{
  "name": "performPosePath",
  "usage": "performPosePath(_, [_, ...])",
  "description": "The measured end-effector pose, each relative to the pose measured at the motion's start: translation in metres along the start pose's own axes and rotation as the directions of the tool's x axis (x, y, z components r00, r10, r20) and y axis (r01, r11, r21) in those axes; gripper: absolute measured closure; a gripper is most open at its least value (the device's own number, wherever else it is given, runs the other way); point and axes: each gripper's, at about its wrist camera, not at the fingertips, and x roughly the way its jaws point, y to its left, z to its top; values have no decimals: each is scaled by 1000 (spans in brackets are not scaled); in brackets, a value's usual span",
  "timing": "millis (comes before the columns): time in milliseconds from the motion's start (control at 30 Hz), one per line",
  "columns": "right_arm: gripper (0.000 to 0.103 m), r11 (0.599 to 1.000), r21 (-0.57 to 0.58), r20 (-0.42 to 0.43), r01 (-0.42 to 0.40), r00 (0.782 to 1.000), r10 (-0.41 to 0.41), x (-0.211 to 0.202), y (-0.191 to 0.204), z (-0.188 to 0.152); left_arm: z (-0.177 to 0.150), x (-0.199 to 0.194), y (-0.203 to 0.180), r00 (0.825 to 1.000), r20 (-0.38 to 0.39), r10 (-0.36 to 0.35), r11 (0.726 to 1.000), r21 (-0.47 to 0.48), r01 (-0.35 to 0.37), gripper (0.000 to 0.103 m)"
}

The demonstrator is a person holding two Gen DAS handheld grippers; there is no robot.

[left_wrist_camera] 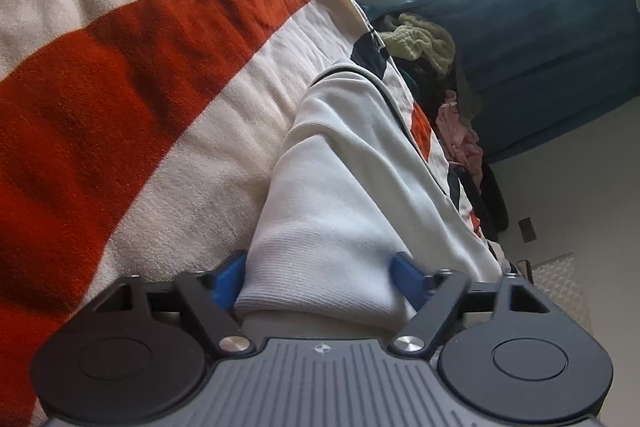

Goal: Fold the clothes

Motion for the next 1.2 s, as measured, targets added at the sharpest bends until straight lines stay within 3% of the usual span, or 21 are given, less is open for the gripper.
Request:
performPosePath(133, [59, 1000, -2, 12, -7, 1000, 7, -10, 8, 0, 0, -2, -2, 1000, 9, 8, 1000, 10, -8, 37])
performPosePath(233, [66, 998, 31, 40, -52, 998, 51, -13, 6, 2, -1, -8, -2, 1000, 24, -1, 1000, 18, 0, 49])
performPosePath(300, [68, 996, 15, 61, -88, 994, 87, -21, 13, 2, -1, -13, -3, 999, 39, -35, 999, 22, 34, 61])
performPosePath(400, [70, 990, -23, 90, -138, 986, 140, -33, 25, 3, 1, -24, -7, 993, 63, -96, 995, 19, 95, 67])
performPosePath(633, [71, 968, -112, 155, -226, 958, 242, -62, 47, 14, 8, -51, -34, 964, 132, -230, 973, 48, 226, 71])
performPosePath(833, [71, 937, -184, 227, -298, 914, 336, -86, 70, 41, 13, -55, -72, 944, 155, -292, 957, 52, 287, 72])
performPosePath(1033, [71, 906, -273, 280, -324, 874, 397, -90, 85, 95, 37, -28, -132, 924, 156, -349, 937, 77, 341, 72])
performPosePath(1200, [72, 902, -266, 364, -340, 831, 420, -88, 75, 140, 59, 21, -205, 921, 134, -366, 923, 180, 340, 72])
